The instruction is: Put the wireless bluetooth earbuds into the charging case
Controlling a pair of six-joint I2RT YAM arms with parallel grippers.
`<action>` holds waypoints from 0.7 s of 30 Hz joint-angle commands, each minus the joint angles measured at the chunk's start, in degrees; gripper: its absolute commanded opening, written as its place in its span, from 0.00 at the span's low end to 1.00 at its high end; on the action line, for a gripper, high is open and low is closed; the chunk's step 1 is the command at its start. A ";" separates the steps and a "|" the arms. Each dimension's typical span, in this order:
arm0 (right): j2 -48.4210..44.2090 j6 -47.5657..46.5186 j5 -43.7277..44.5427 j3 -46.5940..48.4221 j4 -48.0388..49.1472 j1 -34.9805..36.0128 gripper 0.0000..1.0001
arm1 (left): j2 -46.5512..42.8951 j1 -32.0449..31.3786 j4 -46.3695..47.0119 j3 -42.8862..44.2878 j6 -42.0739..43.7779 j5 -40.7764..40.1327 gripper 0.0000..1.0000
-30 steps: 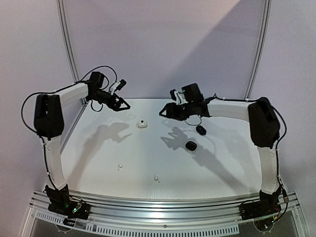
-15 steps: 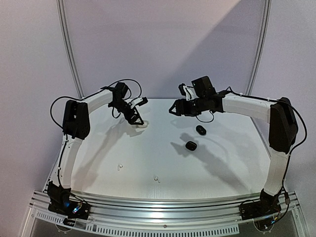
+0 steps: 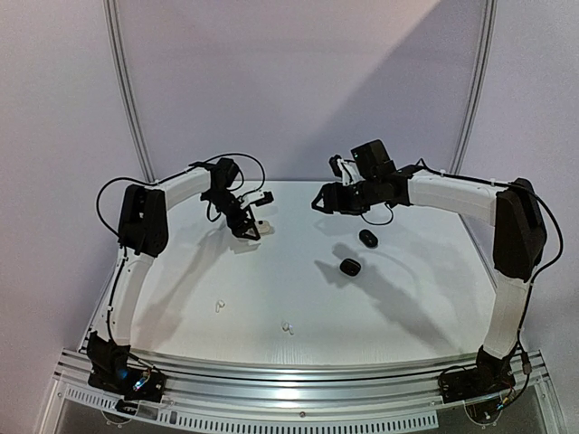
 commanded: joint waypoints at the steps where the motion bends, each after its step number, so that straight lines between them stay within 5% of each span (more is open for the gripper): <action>1: -1.64 -0.04 0.85 1.12 -2.06 0.09 0.68 | 2.76 -1.79 0.11 1.37 3.09 -3.58 0.91; 12: -1.39 -0.55 1.12 1.12 -2.59 0.05 0.69 | 3.48 -3.48 0.51 1.23 6.33 -6.58 0.78; 21: -0.79 -0.65 0.89 1.72 -3.54 0.07 0.69 | 3.35 -3.96 1.26 1.19 6.57 -7.48 0.55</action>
